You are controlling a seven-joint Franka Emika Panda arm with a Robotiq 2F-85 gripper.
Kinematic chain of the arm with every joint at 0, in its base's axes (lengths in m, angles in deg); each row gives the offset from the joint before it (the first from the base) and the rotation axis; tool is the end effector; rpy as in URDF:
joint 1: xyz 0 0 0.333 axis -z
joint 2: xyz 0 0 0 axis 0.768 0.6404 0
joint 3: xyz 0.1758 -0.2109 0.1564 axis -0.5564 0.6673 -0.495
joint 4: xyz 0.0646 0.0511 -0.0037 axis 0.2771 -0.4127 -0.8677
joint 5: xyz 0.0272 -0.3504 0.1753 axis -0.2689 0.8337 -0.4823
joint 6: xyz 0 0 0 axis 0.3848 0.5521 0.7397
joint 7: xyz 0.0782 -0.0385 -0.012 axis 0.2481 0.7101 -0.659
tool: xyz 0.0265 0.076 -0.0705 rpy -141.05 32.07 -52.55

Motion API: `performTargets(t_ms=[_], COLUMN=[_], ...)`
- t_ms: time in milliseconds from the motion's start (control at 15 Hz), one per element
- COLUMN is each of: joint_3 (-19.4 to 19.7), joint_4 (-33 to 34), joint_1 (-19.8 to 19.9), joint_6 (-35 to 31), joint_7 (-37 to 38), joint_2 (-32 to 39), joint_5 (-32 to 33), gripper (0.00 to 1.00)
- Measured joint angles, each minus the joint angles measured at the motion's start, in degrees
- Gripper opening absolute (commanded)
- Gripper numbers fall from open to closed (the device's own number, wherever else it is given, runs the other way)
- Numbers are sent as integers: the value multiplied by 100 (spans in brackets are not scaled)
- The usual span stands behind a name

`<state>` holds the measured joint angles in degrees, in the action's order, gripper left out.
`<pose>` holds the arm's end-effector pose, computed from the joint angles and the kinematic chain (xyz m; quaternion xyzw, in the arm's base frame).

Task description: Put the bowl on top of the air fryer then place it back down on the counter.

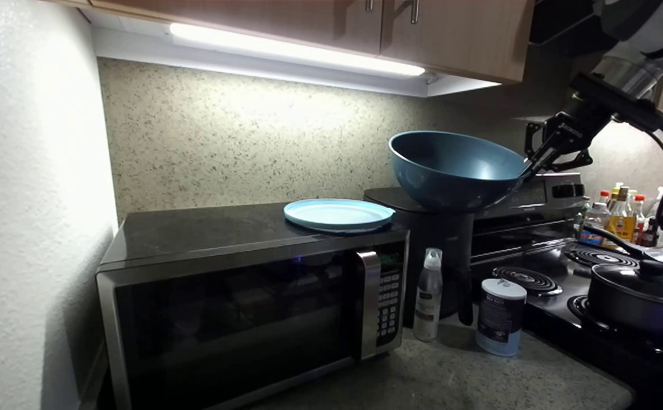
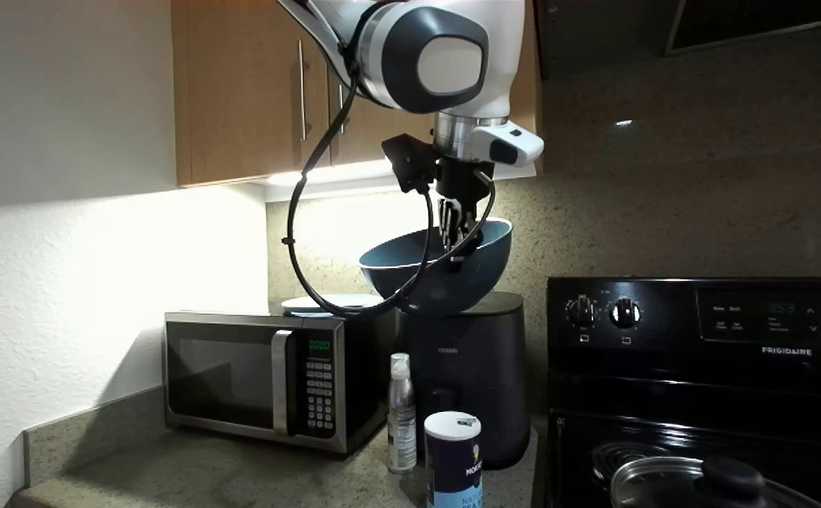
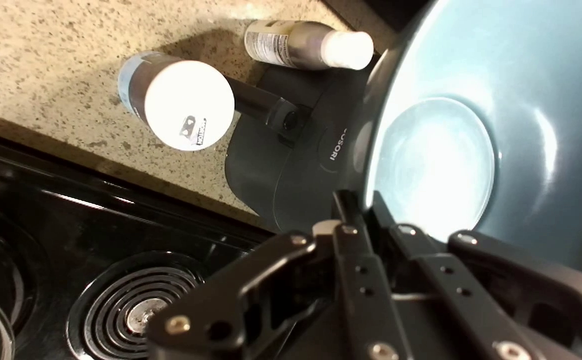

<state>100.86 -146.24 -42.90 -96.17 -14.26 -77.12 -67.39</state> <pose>0.4645 -0.1746 0.5290 -0.8509 0.4454 -0.1480 0.2362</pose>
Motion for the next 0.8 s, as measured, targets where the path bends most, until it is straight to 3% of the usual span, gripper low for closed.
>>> performTargets(t_ms=[267, 800], joint_3=[-3, -2], joint_4=[106, 1067], joint_1=[15, 113], joint_6=[138, 1233], joint_7=[32, 466], joint_2=[47, 561], joint_5=[2, 8], gripper=[7, 7])
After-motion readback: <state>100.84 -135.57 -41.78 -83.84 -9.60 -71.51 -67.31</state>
